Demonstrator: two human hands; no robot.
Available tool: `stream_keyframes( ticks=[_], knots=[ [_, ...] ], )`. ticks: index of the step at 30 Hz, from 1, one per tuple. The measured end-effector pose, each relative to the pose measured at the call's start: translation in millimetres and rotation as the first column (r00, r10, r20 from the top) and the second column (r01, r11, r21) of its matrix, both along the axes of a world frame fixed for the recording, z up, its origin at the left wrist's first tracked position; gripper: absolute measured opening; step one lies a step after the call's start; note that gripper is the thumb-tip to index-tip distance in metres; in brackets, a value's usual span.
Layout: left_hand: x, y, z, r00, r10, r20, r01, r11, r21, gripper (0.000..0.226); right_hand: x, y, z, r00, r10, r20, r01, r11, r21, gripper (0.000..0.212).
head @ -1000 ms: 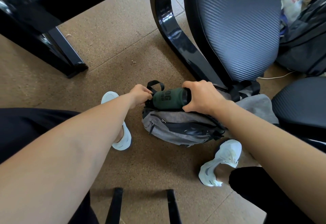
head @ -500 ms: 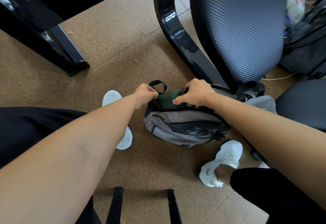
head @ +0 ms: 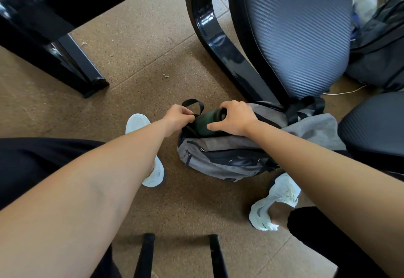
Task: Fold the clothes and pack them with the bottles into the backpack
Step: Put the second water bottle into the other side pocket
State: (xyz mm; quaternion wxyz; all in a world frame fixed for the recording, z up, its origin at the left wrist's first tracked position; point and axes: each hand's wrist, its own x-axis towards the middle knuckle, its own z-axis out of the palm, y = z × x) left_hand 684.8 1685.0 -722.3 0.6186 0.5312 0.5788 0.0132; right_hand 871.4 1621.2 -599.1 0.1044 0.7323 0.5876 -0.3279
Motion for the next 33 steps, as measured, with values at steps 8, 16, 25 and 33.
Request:
stream_keyframes(
  ticks=[8,16,25,33],
  knots=[
    [5.9,5.2,2.8,0.991,-0.006,-0.137,0.007,1.000,0.005,0.026,17.4,-21.0,11.1,0.985,-0.070,-0.159,0.072,0.997,0.002,0.097],
    [10.3,18.6,12.6,0.925,-0.284,-0.250,0.323,0.937,0.130,0.026,-1.9,-34.2,3.2,0.985,-0.051,-0.162,0.087,0.971,0.222,0.062],
    [9.5,2.0,12.2,0.882,-0.385,-0.272,0.464,0.811,0.358,0.009,4.8,-38.7,-3.2,0.983,-0.118,-0.138,0.140,0.977,0.161,0.068],
    [9.6,15.1,30.3,0.725,-0.679,-0.119,0.685,0.693,0.223,0.087,13.8,-39.3,10.2,0.971,-0.092,-0.220,0.091,0.996,-0.018,0.093]
  ],
)
